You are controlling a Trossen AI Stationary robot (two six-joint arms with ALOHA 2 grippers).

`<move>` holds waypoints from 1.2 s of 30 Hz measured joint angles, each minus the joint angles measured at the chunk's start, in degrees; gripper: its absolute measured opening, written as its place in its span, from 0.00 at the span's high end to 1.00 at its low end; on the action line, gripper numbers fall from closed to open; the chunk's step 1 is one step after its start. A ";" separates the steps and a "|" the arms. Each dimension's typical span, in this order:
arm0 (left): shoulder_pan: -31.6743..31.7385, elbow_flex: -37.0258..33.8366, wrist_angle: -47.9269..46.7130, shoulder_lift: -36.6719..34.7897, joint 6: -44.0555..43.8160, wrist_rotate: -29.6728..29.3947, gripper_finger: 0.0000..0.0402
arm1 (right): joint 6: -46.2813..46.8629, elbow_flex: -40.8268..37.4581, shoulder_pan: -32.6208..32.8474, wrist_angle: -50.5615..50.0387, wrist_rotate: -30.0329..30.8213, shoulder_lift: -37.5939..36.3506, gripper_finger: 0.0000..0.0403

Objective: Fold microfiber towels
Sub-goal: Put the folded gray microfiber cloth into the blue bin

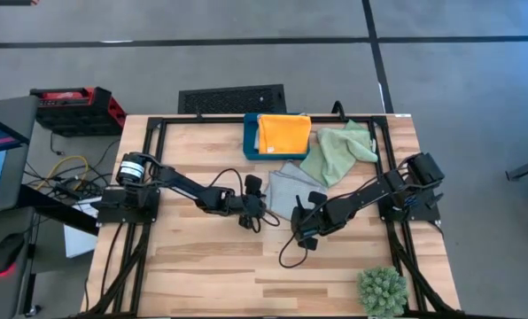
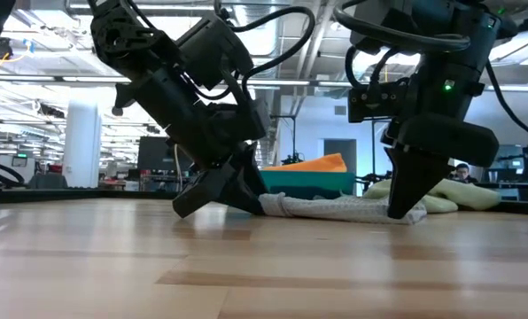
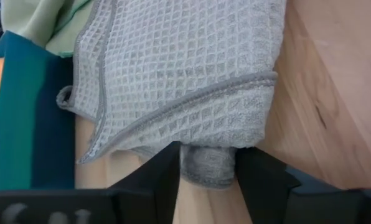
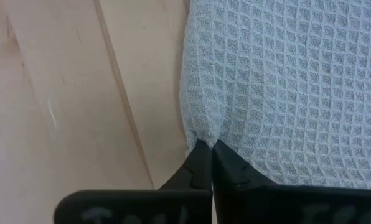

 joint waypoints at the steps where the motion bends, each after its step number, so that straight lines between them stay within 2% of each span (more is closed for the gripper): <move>1: 0.00 -0.02 -0.11 0.02 0.10 -0.04 0.67 | 0.00 0.00 0.00 0.02 0.02 0.00 0.98; 8: 0.07 -0.04 -0.66 0.07 0.26 0.90 0.97 | 0.00 -0.02 0.00 0.07 0.00 0.02 0.97; 13: 0.04 -0.04 -1.86 -0.50 -0.61 0.87 0.99 | -0.02 1.44 0.00 -2.14 -0.04 0.14 0.99; 19: 0.20 3.69 -12.62 -3.21 -4.55 3.19 1.00 | -1.62 7.14 -1.12 -11.83 2.14 0.15 0.98; 28: 1.98 10.23 -22.16 -5.20 -7.75 0.47 1.00 | -5.10 14.40 -6.44 -28.01 9.91 0.07 0.98; 36: 6.28 14.11 -25.75 -7.97 -8.96 -1.38 1.00 | -12.73 18.85 -11.70 -33.26 14.56 -0.04 0.98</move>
